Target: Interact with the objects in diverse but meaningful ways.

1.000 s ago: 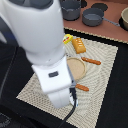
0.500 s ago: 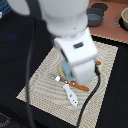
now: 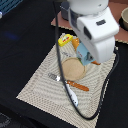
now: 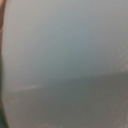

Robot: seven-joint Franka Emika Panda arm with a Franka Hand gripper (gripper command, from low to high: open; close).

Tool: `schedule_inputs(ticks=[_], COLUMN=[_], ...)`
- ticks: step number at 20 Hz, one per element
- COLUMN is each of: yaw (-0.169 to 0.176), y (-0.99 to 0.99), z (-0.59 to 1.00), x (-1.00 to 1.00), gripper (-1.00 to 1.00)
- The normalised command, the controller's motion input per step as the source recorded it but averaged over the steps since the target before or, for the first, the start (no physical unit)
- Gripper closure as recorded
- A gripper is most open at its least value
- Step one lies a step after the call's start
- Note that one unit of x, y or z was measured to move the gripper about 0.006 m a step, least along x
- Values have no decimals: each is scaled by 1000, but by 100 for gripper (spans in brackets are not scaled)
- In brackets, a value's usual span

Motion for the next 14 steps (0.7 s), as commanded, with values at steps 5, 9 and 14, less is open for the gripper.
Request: schedule_inputs(ticks=[5,9,14], yaw=[11,14,14], y=[826,624,547], z=[87,-49,-140], x=[464,424,411], gripper=[100,100,100])
